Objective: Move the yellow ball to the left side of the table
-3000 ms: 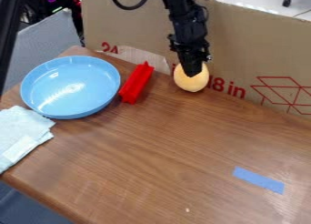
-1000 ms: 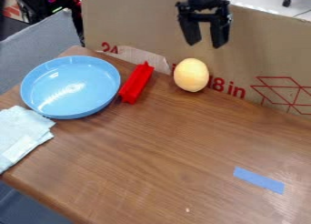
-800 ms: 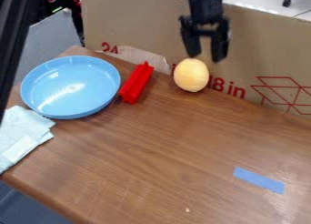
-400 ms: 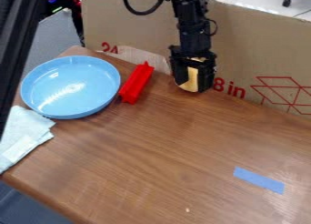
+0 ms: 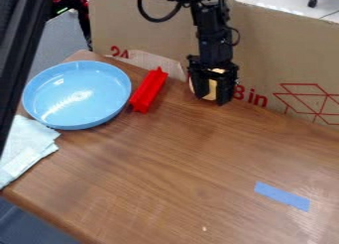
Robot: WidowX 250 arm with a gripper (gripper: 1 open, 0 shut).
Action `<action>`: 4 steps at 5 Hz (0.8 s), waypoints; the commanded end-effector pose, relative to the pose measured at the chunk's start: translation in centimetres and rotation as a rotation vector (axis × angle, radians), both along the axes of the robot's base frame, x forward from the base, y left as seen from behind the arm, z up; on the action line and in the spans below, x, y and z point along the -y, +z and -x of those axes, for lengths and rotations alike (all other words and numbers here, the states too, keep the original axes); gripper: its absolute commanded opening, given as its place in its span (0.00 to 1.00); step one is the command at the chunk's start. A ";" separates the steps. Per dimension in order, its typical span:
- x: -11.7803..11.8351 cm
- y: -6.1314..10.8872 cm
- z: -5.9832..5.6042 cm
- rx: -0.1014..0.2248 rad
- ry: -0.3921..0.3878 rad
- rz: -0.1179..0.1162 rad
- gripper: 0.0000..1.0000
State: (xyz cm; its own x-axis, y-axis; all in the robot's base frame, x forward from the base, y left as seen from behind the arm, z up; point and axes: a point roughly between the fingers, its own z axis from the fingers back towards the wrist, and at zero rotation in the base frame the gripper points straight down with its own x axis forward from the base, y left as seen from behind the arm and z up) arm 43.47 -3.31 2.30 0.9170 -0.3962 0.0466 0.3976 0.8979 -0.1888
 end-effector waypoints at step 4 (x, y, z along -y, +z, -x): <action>0.6 6.0 3.2 0.087 -0.019 -0.041 1.00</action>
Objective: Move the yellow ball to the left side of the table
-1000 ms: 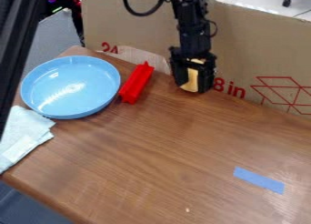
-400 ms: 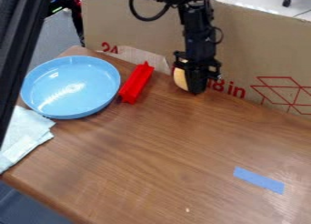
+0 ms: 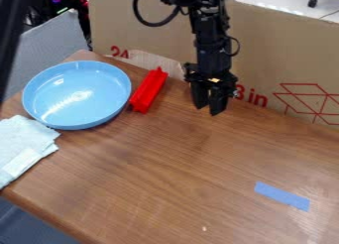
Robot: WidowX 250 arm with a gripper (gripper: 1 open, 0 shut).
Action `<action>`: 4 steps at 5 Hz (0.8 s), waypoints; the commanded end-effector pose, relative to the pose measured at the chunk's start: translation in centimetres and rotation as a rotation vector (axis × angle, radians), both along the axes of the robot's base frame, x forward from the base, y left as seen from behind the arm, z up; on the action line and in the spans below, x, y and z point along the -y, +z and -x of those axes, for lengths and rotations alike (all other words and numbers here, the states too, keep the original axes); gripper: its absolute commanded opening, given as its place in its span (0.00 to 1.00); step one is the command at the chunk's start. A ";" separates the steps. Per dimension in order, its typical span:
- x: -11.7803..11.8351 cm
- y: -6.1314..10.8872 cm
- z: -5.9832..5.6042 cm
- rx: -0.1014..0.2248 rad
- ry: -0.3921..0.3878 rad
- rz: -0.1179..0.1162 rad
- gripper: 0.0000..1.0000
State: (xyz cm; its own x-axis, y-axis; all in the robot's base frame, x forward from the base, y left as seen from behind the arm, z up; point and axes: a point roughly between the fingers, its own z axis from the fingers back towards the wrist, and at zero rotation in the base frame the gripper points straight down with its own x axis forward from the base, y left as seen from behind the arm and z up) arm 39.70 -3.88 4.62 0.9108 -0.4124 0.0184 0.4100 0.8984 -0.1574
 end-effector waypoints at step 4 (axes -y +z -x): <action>-1.9 1.6 -3.6 0.094 -0.003 -0.023 1.00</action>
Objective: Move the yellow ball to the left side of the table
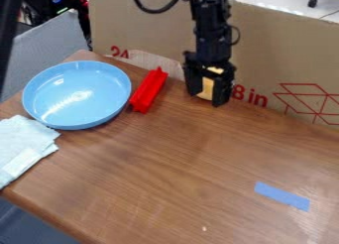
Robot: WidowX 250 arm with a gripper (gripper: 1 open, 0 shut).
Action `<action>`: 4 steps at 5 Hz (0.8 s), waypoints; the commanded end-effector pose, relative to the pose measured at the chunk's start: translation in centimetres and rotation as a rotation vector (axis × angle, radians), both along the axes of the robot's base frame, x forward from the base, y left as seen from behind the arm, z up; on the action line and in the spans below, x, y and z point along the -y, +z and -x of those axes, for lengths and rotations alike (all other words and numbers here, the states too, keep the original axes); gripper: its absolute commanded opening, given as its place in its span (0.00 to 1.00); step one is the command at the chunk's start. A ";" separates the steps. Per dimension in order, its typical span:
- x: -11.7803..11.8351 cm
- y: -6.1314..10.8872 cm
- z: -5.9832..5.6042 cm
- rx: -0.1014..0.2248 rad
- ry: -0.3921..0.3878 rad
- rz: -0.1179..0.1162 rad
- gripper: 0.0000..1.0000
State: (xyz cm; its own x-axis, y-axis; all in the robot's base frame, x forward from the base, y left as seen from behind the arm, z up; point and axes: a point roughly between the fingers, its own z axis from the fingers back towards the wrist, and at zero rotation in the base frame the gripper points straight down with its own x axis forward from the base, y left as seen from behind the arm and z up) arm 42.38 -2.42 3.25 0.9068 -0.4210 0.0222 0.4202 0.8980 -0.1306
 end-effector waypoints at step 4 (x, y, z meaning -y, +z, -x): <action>-2.5 2.7 2.6 0.080 0.013 -0.013 1.00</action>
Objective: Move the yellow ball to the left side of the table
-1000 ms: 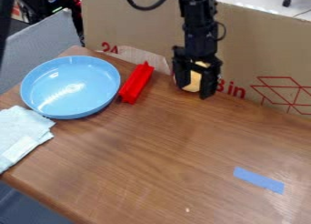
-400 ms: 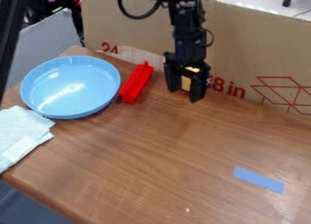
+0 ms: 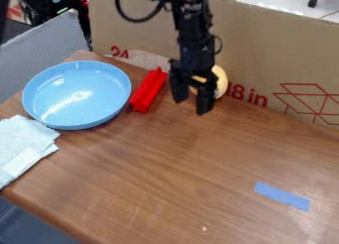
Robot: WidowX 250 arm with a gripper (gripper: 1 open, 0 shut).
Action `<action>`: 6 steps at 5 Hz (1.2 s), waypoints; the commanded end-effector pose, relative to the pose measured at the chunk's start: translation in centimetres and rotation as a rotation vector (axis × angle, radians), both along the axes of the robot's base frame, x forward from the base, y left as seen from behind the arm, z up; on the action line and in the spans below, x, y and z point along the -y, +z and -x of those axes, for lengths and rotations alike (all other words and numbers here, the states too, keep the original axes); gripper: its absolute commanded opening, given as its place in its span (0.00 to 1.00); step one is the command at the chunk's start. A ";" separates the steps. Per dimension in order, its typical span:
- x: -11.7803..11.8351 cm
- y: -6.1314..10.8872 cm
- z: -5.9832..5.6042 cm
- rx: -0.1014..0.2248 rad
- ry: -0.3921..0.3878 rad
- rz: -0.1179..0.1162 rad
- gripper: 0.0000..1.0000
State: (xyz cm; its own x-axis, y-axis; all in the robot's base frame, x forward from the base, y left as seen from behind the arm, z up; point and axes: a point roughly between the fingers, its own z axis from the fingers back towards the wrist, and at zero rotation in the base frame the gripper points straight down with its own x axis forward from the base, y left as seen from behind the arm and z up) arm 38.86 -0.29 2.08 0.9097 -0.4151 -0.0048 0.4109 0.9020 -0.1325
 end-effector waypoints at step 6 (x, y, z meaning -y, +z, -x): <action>-6.7 9.2 3.7 0.180 0.107 -0.015 1.00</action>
